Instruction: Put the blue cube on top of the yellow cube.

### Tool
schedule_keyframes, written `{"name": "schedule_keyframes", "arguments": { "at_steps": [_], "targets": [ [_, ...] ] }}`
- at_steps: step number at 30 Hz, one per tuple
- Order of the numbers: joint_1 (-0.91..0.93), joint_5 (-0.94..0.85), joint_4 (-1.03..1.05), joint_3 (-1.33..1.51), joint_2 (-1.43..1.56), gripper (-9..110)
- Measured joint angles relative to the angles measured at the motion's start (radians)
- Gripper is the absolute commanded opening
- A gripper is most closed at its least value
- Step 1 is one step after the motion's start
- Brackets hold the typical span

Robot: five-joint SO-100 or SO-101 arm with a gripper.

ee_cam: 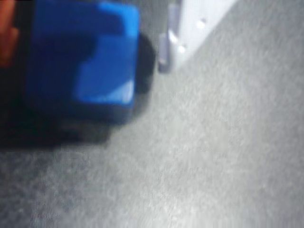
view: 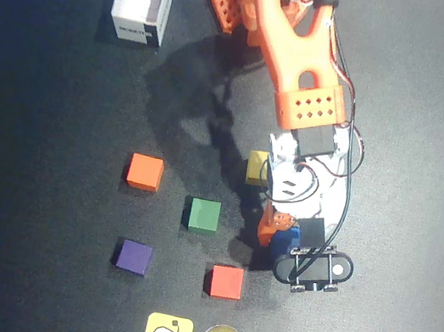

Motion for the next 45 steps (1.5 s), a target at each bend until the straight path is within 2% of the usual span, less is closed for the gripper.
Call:
{"name": "schedule_keyframes", "arguments": {
  "at_steps": [9,17,26,45],
  "targets": [
    [0.0,0.009,-0.028,0.0,-0.021,17],
    [0.0,0.011,-0.046,0.0,-0.031,5],
    [0.012,0.011,-0.046,0.0,-0.031,6],
    [0.13,0.009,0.27,0.0,0.212,6]
  ]
}}
